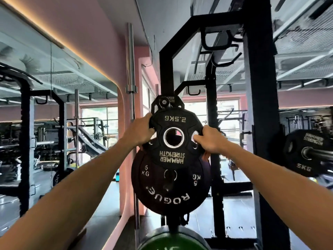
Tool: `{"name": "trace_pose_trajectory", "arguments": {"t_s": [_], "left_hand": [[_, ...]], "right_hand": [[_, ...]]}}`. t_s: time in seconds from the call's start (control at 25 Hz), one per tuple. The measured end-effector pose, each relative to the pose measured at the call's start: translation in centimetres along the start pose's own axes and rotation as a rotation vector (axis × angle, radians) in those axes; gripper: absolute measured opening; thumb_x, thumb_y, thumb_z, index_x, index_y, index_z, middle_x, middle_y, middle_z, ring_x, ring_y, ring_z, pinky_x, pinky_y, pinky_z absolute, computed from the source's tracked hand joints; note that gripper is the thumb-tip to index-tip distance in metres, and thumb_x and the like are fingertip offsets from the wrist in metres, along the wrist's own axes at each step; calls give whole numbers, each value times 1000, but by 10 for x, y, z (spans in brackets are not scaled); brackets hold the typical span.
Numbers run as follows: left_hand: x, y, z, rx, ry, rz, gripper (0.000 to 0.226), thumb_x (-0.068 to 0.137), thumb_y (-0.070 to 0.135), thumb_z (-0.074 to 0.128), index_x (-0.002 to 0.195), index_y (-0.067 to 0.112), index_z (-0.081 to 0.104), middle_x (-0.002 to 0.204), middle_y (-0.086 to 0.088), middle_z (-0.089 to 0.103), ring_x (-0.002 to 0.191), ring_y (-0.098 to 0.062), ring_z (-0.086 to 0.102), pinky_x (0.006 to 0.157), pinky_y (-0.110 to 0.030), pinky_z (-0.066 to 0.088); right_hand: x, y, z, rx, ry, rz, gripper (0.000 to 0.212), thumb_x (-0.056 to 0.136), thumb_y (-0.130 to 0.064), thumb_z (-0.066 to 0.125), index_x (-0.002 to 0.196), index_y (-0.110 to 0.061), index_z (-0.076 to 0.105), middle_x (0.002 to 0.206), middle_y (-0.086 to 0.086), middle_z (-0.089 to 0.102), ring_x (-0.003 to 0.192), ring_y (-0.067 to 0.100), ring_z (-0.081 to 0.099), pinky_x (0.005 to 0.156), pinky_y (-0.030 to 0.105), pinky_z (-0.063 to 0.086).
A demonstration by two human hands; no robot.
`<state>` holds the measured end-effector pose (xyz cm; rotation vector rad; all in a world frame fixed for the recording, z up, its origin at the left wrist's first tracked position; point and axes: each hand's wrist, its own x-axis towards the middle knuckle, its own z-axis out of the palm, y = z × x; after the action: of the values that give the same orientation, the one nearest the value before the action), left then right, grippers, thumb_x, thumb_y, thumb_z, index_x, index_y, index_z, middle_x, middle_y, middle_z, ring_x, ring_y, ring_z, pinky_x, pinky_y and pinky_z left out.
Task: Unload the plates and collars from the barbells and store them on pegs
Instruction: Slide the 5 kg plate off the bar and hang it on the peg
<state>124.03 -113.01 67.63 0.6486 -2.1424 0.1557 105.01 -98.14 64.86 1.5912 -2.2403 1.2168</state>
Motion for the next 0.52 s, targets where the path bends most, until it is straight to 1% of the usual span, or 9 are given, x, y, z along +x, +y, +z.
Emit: {"name": "trace_pose_trajectory", "arguments": {"t_s": [0.08, 0.12, 0.2, 0.32, 0.4, 0.44, 0.48, 0.52], "left_hand": [[24, -12, -6, 9, 30, 13, 31, 86, 15, 56, 115, 9, 47, 82, -14, 54, 87, -40, 58, 68, -32, 35], [38, -19, -9, 7, 46, 19, 30, 86, 16, 56, 114, 10, 47, 85, -15, 56, 87, -39, 58, 67, -33, 36], [64, -27, -16, -5, 72, 21, 29, 85, 17, 57, 111, 12, 48, 86, -13, 54, 86, -38, 57, 68, -35, 39], [98, -34, -27, -11, 115, 48, 29, 84, 16, 57, 112, 12, 49, 88, -11, 56, 86, -36, 56, 70, -36, 42], [114, -37, -30, -13, 135, 56, 29, 85, 15, 57, 113, 12, 50, 90, -10, 58, 85, -33, 57, 71, -36, 44], [122, -40, -31, -11, 143, 57, 29, 85, 16, 57, 113, 12, 50, 90, -10, 59, 86, -33, 57, 72, -37, 46], [129, -43, -30, -10, 150, 57, 28, 85, 17, 57, 111, 13, 50, 90, -10, 60, 86, -32, 58, 74, -38, 48], [136, -45, -28, -9, 154, 55, 27, 84, 18, 57, 110, 13, 50, 90, -10, 61, 86, -33, 58, 76, -40, 50]], "right_hand": [[22, -12, -4, -52, 67, -18, 27, 91, -20, 50, 79, 4, 56, 68, 22, 66, 51, 27, 63, 35, 14, 36], [35, -18, -6, -51, 81, -32, 26, 90, -19, 51, 78, 4, 55, 65, 22, 65, 49, 28, 63, 35, 15, 36], [56, -29, -15, -22, 84, -59, 26, 89, -18, 49, 76, 4, 54, 62, 27, 66, 45, 32, 65, 35, 17, 40], [80, -46, -29, 6, 107, -94, 26, 89, -16, 48, 75, 5, 54, 68, 32, 66, 47, 39, 65, 37, 26, 48], [94, -52, -35, 16, 126, -110, 26, 89, -15, 48, 71, 3, 54, 67, 30, 66, 44, 37, 64, 38, 28, 49], [101, -54, -36, 14, 137, -118, 26, 89, -14, 49, 68, 1, 54, 65, 26, 65, 42, 33, 63, 38, 27, 49], [109, -56, -38, -1, 151, -122, 27, 89, -15, 49, 66, -1, 54, 65, 24, 64, 43, 28, 64, 38, 25, 48], [116, -57, -39, -23, 166, -125, 26, 89, -15, 50, 66, -2, 54, 66, 23, 64, 47, 27, 66, 38, 24, 47]]}}
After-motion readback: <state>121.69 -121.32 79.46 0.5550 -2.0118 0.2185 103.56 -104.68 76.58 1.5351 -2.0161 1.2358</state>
